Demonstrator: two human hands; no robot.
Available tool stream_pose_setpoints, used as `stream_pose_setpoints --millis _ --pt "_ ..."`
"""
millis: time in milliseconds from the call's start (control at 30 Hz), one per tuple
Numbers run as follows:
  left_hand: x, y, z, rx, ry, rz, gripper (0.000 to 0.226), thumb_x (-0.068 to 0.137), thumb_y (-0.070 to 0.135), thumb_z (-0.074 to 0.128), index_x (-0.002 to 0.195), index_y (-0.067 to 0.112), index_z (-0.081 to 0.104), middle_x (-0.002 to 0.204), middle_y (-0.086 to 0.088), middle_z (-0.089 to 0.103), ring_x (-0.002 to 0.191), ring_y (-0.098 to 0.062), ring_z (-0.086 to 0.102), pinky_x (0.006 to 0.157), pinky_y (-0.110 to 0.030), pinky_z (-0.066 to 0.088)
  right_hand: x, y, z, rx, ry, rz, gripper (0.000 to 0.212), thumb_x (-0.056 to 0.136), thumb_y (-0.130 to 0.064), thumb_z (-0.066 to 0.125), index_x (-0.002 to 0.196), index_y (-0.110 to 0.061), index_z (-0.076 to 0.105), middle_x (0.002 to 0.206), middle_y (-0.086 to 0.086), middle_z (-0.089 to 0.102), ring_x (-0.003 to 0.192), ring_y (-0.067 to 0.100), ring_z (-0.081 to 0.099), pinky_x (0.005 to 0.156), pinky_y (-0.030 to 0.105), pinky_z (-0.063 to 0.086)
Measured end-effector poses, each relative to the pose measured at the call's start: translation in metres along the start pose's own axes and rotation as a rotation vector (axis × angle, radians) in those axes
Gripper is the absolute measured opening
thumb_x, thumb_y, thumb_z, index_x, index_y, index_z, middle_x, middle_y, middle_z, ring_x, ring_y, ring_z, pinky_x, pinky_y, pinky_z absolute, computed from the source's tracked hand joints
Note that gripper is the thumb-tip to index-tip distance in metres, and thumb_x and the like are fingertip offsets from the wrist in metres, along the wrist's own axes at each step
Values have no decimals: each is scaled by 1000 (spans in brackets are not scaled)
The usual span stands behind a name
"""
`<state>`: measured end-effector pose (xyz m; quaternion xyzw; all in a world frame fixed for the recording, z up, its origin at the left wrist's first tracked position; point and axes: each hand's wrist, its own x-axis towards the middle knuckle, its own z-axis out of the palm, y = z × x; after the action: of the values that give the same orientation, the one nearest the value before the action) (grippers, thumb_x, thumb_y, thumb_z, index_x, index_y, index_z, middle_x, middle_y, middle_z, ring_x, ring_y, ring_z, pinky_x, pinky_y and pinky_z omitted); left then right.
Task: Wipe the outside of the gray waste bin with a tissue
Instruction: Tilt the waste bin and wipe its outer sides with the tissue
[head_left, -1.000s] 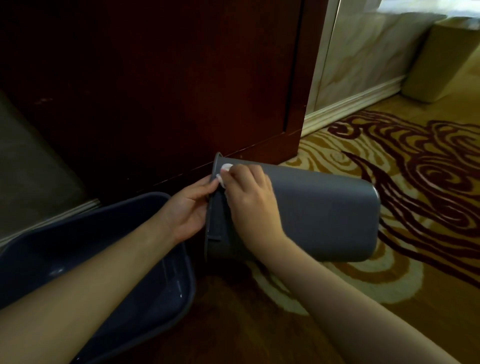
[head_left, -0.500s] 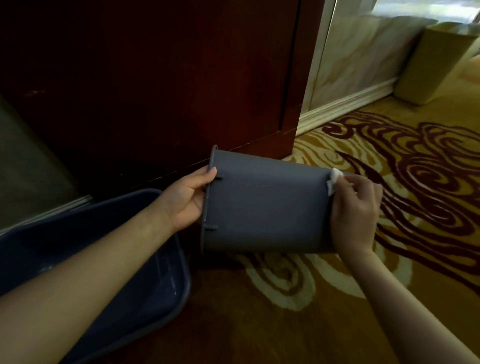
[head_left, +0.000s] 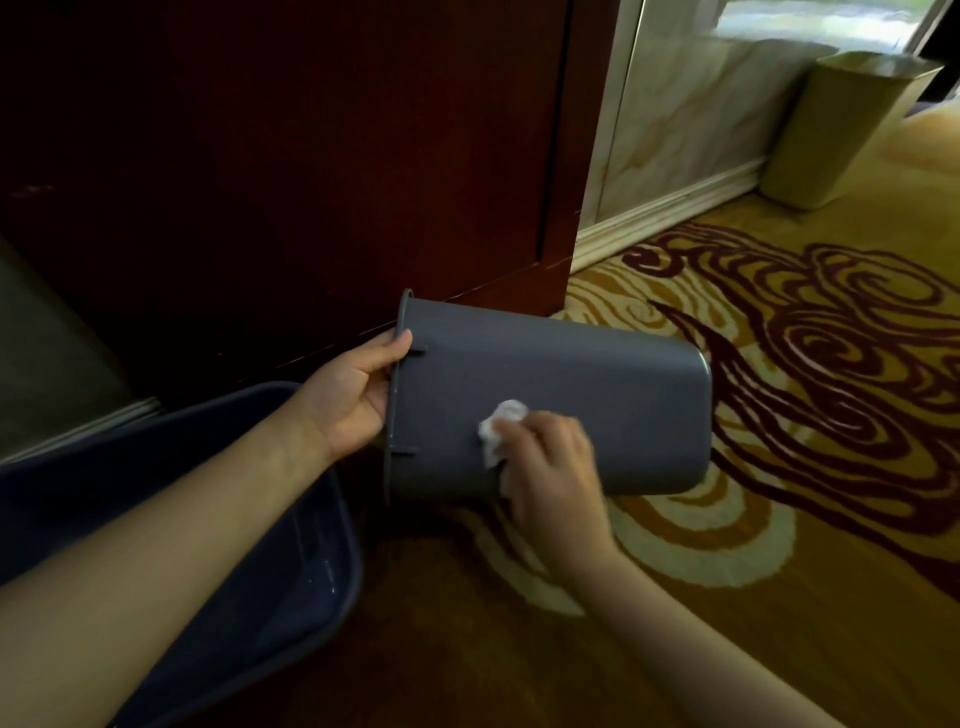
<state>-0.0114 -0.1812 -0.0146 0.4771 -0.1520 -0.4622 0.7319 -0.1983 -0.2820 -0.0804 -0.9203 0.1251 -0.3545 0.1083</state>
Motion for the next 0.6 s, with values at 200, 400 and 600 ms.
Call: stream_pose_setpoints --millis 200,400,600 --pt "-2 1 -1 13 -2 -21 26 93 21 47 111 20 64 99 -2 76 94 -18 71 68 -34 59 6 69 -44 -93 267 482 20 87 -8 52 106 -9 56 97 16 53 84 20 47 70 34 45" --pt "-7 -3 -2 13 11 -30 27 91 21 48 112 21 64 101 -3 75 94 -19 71 66 -33 59 58 -12 -15 14 249 243 25 87 -18 49 111 -15 54 99 8 52 86 12 44 73 25 41" --pt "-12 -7 -3 29 -29 -31 33 81 24 55 111 20 67 107 -5 73 99 -18 69 73 -32 58 73 -37 11 -11 93 25 29 79 -10 61 108 -7 59 96 13 57 84 26 51 72 33 42"
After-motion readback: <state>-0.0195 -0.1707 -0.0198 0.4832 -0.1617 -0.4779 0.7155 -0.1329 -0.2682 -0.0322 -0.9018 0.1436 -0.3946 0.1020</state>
